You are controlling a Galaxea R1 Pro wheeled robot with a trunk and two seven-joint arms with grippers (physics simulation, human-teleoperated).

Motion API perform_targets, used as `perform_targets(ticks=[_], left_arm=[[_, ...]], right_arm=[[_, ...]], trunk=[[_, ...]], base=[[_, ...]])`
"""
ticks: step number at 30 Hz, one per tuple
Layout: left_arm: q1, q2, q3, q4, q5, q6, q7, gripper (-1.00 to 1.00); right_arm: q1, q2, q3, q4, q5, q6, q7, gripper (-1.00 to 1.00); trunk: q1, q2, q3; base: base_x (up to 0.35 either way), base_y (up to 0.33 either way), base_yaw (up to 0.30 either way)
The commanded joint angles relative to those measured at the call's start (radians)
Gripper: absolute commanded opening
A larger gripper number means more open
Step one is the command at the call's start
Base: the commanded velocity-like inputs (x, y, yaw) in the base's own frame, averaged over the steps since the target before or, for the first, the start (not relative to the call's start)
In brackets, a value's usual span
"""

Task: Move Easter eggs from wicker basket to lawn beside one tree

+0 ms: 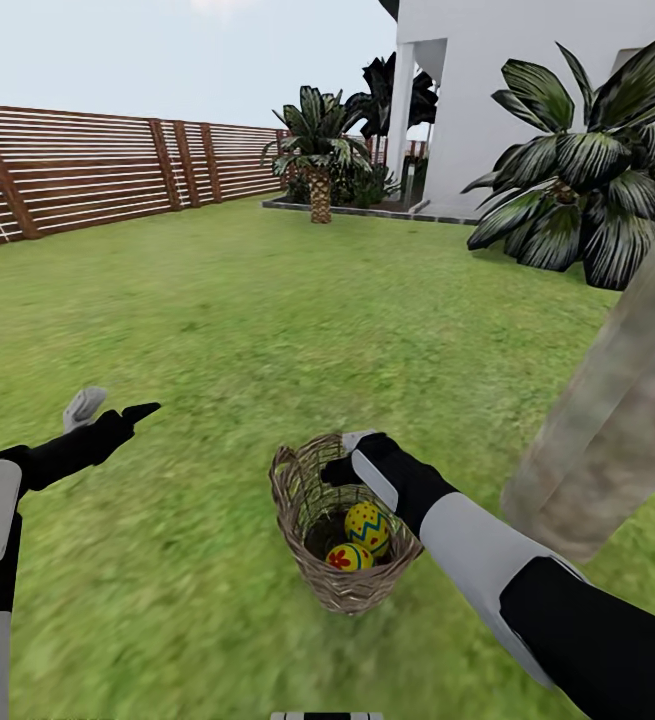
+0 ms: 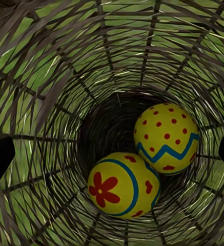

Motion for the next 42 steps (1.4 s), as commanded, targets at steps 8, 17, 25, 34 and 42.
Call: perform_targets(ticks=[8, 17, 25, 34, 42], left_arm=[[-0.001, 0.0, 0.002, 0.0, -0.008, 0.005, -0.009, 1.0], [-0.001, -0.001, 0.002, 0.0, -0.009, 0.005, -0.008, 1.0], [-0.001, -0.001, 0.002, -0.001, -0.006, 0.005, -0.009, 1.0], [-0.001, -0.007, 0.002, -0.002, -0.003, 0.006, -0.009, 1.0], [-0.001, -0.012, -0.017, -0.002, -0.002, 0.012, -0.009, 1.0]], right_arm=[[0.0, 0.0, 0.004, 0.01, -0.001, 0.003, -0.019, 1.0], [0.0, 0.0, 0.081, 0.062, 0.196, 0.013, -0.005, 1.0], [-0.001, 0.0, 0.13, 0.073, 0.28, 0.01, 0.15, 1.0], [-0.001, 0.0, 0.147, 0.072, 0.314, 0.003, 0.226, 1.0], [-0.001, 0.0, 0.146, 0.06, 0.316, 0.002, 0.233, 1.0]], trunk=[[0.0, 0.0, -0.001], [0.0, 0.0, -0.001], [0.0, 0.0, -0.001], [0.0, 0.0, -0.001], [0.002, -0.001, -0.016]], base=[[0.0, 0.0, 0.002], [0.0, 0.0, 0.0], [0.0, 0.0, 0.0], [0.0, 0.0, 0.0], [0.0, 0.0, 0.0]])
